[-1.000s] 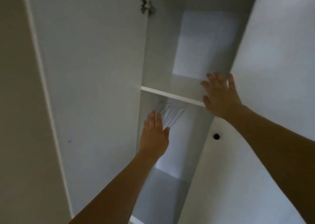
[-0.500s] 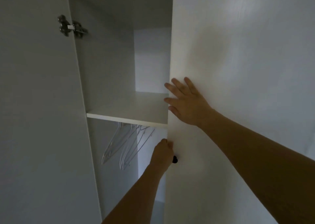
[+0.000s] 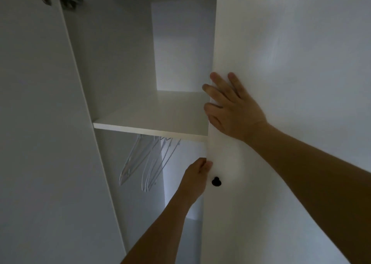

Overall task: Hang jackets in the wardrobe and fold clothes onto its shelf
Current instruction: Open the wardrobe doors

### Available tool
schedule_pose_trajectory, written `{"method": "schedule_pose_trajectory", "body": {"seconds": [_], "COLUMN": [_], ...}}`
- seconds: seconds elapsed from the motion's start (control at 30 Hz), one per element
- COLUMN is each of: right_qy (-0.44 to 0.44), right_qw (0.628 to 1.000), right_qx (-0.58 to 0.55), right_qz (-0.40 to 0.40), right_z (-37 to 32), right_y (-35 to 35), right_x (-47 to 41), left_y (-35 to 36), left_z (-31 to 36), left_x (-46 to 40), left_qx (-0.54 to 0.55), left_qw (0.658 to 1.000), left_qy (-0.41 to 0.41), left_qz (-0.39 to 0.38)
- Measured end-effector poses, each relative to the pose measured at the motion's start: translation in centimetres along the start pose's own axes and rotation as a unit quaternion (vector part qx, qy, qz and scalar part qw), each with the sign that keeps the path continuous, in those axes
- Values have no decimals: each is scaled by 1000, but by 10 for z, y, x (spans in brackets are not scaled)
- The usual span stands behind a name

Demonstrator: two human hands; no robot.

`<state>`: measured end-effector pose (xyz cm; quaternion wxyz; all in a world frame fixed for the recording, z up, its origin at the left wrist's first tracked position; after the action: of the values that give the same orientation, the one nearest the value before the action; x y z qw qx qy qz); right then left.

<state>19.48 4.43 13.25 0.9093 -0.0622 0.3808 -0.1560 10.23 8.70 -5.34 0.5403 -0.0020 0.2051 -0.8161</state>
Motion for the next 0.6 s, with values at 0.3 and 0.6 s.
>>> {"method": "schedule_pose_trajectory", "body": {"seconds": [0.3,0.6], "right_qy": [63,60], "right_qw": [991,984], "right_qx": [11,0], "right_qz": [-118,-165], "right_z": [-40,-57], "right_y": [-54,-167], "right_x": [1,14], "left_y": [-14,-11], "left_z": [13,52], "left_x": [57,159], "left_qx": [-41,-155], "left_qw": [998,976], "left_qy": [28,139], "left_qz": [-38,-63]}}
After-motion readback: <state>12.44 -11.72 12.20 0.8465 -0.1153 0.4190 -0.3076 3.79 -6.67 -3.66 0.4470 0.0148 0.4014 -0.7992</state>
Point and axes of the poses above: each hand's wrist, its own x-axis away from the middle knuckle, its own y-axis out of the palm, z = x × y, the point moved 5 cm from there along -x, towards the middle knuckle
